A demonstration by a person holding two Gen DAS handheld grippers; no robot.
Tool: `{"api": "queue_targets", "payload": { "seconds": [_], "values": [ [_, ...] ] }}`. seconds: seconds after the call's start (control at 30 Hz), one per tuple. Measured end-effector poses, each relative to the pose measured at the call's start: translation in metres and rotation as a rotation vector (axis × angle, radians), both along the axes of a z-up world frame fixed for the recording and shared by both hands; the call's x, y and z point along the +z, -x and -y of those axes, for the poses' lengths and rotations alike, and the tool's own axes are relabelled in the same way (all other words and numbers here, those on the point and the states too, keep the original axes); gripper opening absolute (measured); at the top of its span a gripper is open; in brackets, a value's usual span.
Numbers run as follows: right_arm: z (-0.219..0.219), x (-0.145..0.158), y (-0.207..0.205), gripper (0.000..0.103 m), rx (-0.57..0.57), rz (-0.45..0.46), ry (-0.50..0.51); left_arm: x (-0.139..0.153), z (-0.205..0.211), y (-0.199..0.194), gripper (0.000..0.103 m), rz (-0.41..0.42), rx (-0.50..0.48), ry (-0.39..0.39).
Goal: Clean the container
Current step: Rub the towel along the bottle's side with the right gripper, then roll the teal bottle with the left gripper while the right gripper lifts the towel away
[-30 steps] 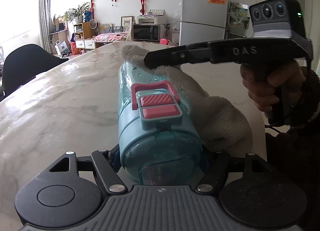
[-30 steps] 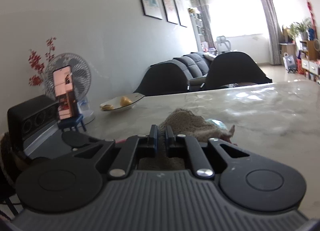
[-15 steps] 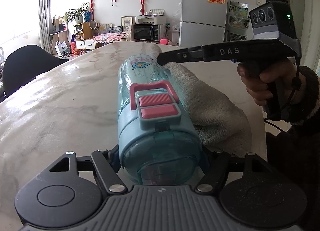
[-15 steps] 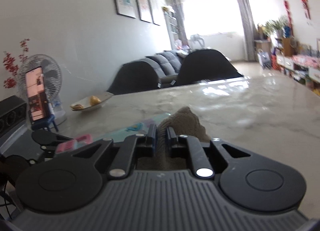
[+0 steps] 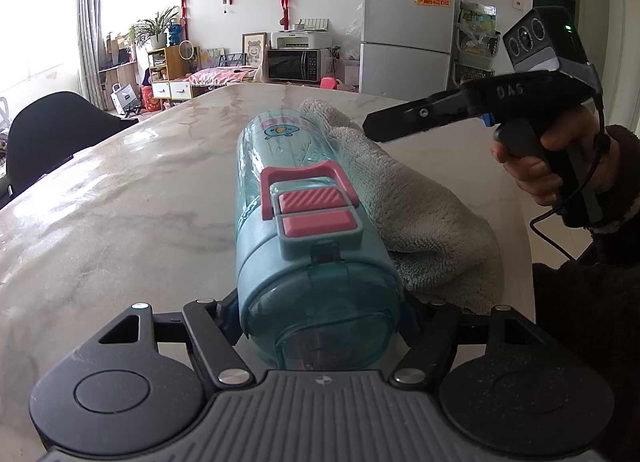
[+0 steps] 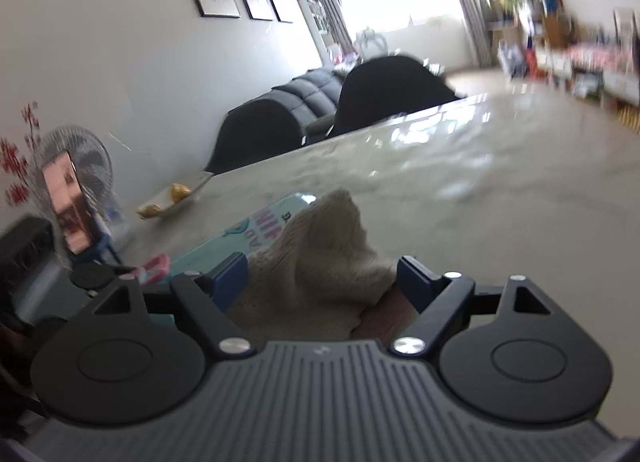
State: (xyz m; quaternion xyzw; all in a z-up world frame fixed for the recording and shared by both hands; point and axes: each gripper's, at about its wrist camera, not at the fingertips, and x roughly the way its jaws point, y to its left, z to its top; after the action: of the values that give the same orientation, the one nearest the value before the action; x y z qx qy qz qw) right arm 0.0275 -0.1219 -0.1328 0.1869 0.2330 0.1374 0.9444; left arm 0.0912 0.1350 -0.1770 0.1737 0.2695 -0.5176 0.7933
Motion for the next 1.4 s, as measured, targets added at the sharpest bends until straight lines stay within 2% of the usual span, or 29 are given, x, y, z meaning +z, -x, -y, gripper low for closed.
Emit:
{"api": "queue_targets", "payload": {
  "seconds": [0.1, 0.3, 0.4, 0.47, 0.53, 0.57, 0.6, 0.63, 0.7, 0.93, 0.97, 1.0, 1.03, 1.17, 1.23, 1.4],
  "values": [
    [0.01, -0.006, -0.003, 0.081, -0.006, -0.041, -0.085, 0.0, -0.001, 0.001, 0.073, 0.001, 0.0, 0.0],
    [0.017, -0.017, -0.009, 0.074, -0.042, -0.087, -0.152, 0.001, -0.001, 0.002, 0.073, 0.001, 0.0, 0.0],
    [0.021, -0.022, -0.016, 0.069, -0.034, -0.095, -0.227, 0.001, 0.0, 0.003, 0.072, 0.001, 0.0, 0.0],
    [0.022, -0.026, -0.021, 0.062, -0.022, -0.091, -0.283, 0.001, 0.0, 0.003, 0.072, -0.001, -0.001, 0.0],
    [0.024, -0.032, -0.023, 0.041, 0.003, -0.088, -0.369, 0.001, 0.0, 0.003, 0.072, -0.002, -0.001, 0.001],
    [0.025, -0.035, -0.024, 0.037, 0.013, -0.091, -0.408, 0.001, 0.0, 0.004, 0.072, -0.002, -0.001, 0.001],
    [0.025, -0.037, -0.025, 0.028, 0.02, -0.098, -0.44, 0.001, -0.001, 0.004, 0.072, -0.002, -0.001, 0.001],
    [0.025, -0.038, -0.025, 0.016, 0.031, -0.095, -0.462, 0.001, -0.001, 0.004, 0.072, -0.002, -0.001, 0.001],
    [0.023, -0.035, -0.024, 0.008, 0.053, -0.076, -0.482, 0.001, -0.001, 0.004, 0.072, -0.002, -0.001, 0.001],
    [0.019, -0.023, -0.018, 0.009, 0.061, -0.054, -0.446, 0.002, 0.002, 0.004, 0.073, -0.004, -0.001, 0.004],
    [0.02, -0.023, -0.018, 0.01, 0.058, -0.056, -0.446, 0.002, 0.002, 0.004, 0.073, -0.009, -0.002, 0.007],
    [0.021, -0.023, -0.019, 0.017, 0.052, -0.062, -0.447, 0.002, 0.002, 0.004, 0.073, -0.022, 0.002, 0.017],
    [0.023, -0.024, -0.02, 0.026, 0.045, -0.067, -0.448, 0.002, -0.001, 0.001, 0.075, -0.054, 0.015, 0.043],
    [0.025, -0.022, -0.021, 0.039, 0.041, -0.071, -0.444, 0.001, -0.013, -0.015, 0.078, -0.296, 0.072, 0.2],
    [0.024, -0.02, -0.023, 0.043, 0.045, -0.069, -0.446, 0.002, -0.012, -0.017, 0.078, -0.346, 0.103, 0.212],
    [0.021, -0.022, -0.029, 0.044, 0.067, -0.072, -0.457, 0.0, -0.01, -0.018, 0.078, -0.469, 0.186, 0.25]
  ]
}}
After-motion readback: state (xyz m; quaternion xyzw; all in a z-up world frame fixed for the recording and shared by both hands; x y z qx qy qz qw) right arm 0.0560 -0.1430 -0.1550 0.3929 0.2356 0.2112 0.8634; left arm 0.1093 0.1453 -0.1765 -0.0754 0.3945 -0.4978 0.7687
